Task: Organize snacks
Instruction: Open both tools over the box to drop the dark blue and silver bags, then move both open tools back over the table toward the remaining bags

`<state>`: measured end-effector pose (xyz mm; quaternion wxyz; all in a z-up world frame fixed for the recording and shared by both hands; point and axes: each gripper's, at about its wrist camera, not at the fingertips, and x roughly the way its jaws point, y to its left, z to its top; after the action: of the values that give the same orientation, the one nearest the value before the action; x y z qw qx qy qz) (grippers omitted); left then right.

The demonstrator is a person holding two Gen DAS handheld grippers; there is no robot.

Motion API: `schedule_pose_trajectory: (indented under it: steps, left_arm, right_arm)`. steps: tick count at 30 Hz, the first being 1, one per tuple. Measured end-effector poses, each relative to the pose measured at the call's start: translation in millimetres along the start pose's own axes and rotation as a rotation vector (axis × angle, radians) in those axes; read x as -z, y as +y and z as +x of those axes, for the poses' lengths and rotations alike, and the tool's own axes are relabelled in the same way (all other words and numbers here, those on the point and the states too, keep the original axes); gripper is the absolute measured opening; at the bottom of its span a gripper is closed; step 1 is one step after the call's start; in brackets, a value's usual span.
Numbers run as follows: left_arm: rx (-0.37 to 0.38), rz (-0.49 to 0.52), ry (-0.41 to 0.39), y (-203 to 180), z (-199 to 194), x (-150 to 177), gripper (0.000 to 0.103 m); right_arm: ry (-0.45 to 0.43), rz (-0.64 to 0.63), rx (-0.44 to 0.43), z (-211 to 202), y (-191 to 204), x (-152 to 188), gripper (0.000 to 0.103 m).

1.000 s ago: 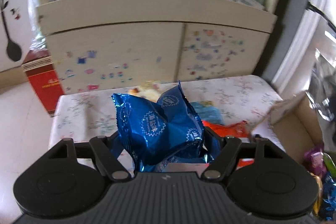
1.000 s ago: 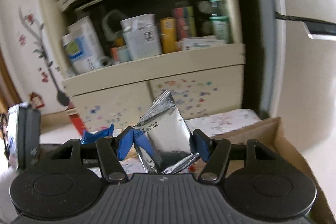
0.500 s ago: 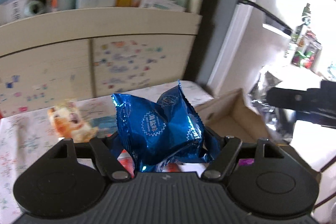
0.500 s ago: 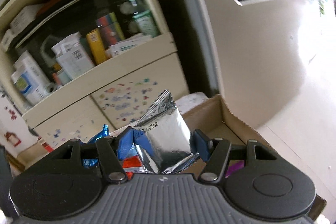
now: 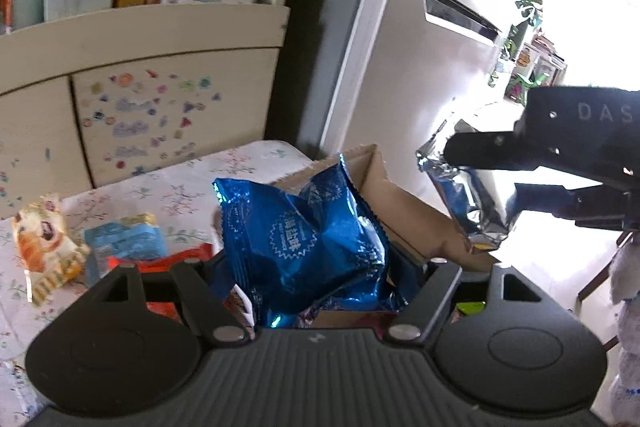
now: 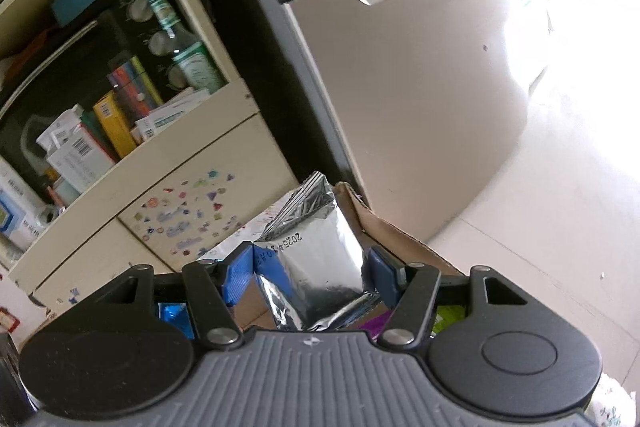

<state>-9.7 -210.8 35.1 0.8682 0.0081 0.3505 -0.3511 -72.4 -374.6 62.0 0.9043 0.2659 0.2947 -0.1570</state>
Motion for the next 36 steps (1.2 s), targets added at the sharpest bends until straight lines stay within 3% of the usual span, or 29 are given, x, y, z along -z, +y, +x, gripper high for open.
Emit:
schedule_pose_trajectory:
  steps: [5, 9, 24, 27, 32, 36]
  left_arm:
    - [0.032, 0.008, 0.022, -11.3, 10.7, 7.0, 0.089]
    - [0.033, 0.017, -0.003, -12.0, 3.6, 5.6, 0.097]
    - [-0.101, -0.108, -0.046, 60.9, -31.3, -16.7, 0.100]
    - [-0.118, -0.066, -0.034, 74.2, -29.5, -13.8, 0.100]
    - [-0.150, 0.108, 0.000, 80.9, -18.9, -1.0, 0.100]
    - [-0.113, 0.223, 0.031, 79.7, -8.0, 12.1, 0.100]
  right_arm:
    - [0.011, 0.039, 0.026, 4.9, -4.8, 0.2, 0.072]
    - [0.011, 0.056, 0.013, 4.6, -4.5, -0.9, 0.079]
    - [0.030, -0.014, -0.113, 7.5, 20.7, 5.7, 0.087]
    - [0.049, -0.025, -0.131, 9.1, 26.1, 8.9, 0.088]
    - [0.080, -0.056, -0.159, 12.1, 36.4, 13.7, 0.089]
    - [0.099, -0.073, -0.171, 13.1, 41.8, 16.7, 0.090]
